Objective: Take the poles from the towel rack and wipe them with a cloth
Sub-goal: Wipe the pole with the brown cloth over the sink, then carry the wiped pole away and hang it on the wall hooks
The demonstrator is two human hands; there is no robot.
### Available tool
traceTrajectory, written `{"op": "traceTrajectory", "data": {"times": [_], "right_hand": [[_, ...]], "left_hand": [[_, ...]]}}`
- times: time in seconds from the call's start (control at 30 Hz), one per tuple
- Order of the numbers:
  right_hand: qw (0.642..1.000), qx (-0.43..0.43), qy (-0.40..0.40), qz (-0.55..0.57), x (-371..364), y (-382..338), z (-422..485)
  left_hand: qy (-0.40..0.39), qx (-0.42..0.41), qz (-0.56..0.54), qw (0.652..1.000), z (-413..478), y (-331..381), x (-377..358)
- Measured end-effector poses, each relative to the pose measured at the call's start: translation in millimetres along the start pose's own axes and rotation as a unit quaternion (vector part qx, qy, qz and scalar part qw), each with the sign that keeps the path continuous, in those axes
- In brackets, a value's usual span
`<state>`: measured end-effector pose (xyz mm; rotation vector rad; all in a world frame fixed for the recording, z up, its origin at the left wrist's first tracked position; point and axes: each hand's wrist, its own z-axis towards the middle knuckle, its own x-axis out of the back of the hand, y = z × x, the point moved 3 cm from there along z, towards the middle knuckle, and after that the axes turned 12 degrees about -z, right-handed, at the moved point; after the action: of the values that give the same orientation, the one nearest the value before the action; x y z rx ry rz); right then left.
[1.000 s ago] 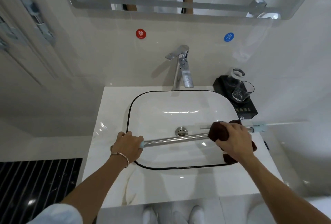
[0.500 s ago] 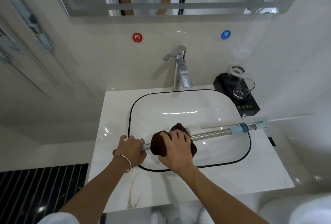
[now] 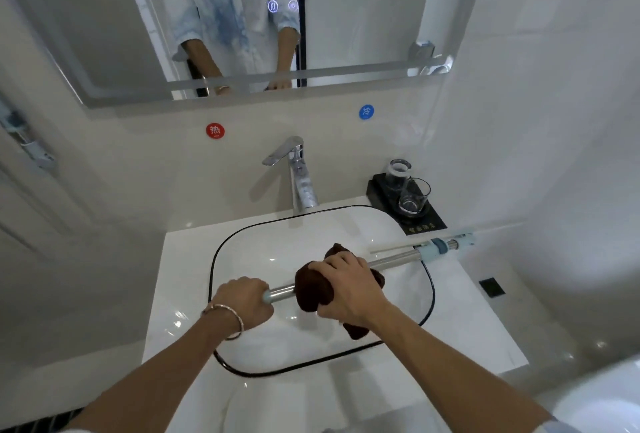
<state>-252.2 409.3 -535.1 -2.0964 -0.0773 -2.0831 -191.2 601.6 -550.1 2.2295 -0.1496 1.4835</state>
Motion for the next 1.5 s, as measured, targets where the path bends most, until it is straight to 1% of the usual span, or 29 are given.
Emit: {"op": "traceTrajectory", "data": {"times": [0.13,0.23,0.33,0.43,0.53,0.63,0.77,0.8,0.83,0.9,0.93,0.97,1.0,1.03,1.1,1.13,1.17,1.2,1.23,1.27,1.3,1.33,1.37,1.43,1.5], "right_hand": [[0.997,-0.054,0.052,-0.029,23,52,-17],[0.991,-0.110,0.066,-0.039,32,97,-36],[0.979,-0.194,0.052,-0.021,36,150,-61],[0.959,-0.281,0.030,0.011,32,197,-88],[0.940,-0.339,-0.004,0.035,17,240,-119],[0.935,-0.347,-0.034,0.063,-5,262,-132],[0.941,-0.325,-0.064,0.074,-41,265,-125],[0.939,-0.320,-0.095,0.079,-55,261,-125],[0.935,-0.310,-0.147,0.091,-71,256,-125],[0.916,-0.261,-0.279,0.118,-104,243,-129],[0.909,-0.234,-0.322,0.123,-116,239,-131],[0.906,-0.223,-0.336,0.131,-120,237,-131],[0.911,-0.221,-0.316,0.146,-116,237,-127],[0.927,-0.216,-0.260,0.163,-105,238,-121],[0.964,-0.197,-0.087,0.157,-67,242,-107],[0.973,-0.178,0.012,0.147,-45,241,-101],[0.976,-0.141,0.097,0.136,-23,238,-97],[0.979,-0.090,0.140,0.118,-6,231,-92],[0.986,-0.032,0.133,0.090,4,222,-87],[0.994,0.015,0.094,0.056,5,213,-82],[0.998,0.043,0.040,0.015,2,204,-78],[0.998,0.059,-0.009,-0.029,-1,196,-75],[0.995,0.067,-0.036,-0.071,-4,192,-71],[0.989,0.071,-0.064,-0.117,-1,185,-64],[0.985,0.082,-0.083,-0.126,5,179,-58]], "left_hand": [[-0.003,0.004,-0.056,0.998,17,49,0],[-0.039,0.012,-0.156,0.987,33,96,-10],[-0.059,0.016,-0.261,0.963,49,143,-20],[-0.047,0.027,-0.327,0.944,59,176,-24],[-0.034,0.026,-0.347,0.937,71,210,-25],[-0.007,0.025,-0.341,0.940,78,236,-29],[-0.001,0.056,-0.308,0.950,71,250,-46],[-0.005,0.070,-0.292,0.954,67,249,-52],[-0.008,0.085,-0.276,0.957,63,247,-58],[-0.013,0.111,-0.263,0.958,54,241,-72],[-0.014,0.122,-0.261,0.957,50,237,-77],[-0.015,0.131,-0.254,0.958,47,233,-81],[-0.016,0.136,-0.235,0.962,46,229,-83],[-0.019,0.138,-0.207,0.968,46,227,-83],[-0.016,0.135,-0.156,0.978,47,224,-83],[-0.008,0.129,-0.134,0.982,48,224,-82],[-0.003,0.123,-0.115,0.986,49,226,-81],[-0.001,0.116,-0.098,0.988,50,230,-79],[-0.004,0.109,-0.087,0.990,52,236,-77],[-0.007,0.098,-0.084,0.992,53,242,-76],[-0.013,0.090,-0.085,0.992,55,250,-74],[-0.019,0.083,-0.088,0.993,56,258,-72],[-0.023,0.077,-0.089,0.993,56,264,-72],[-0.022,0.061,-0.084,0.994,54,273,-71],[-0.006,0.037,-0.048,0.998,47,277,-67]]}}
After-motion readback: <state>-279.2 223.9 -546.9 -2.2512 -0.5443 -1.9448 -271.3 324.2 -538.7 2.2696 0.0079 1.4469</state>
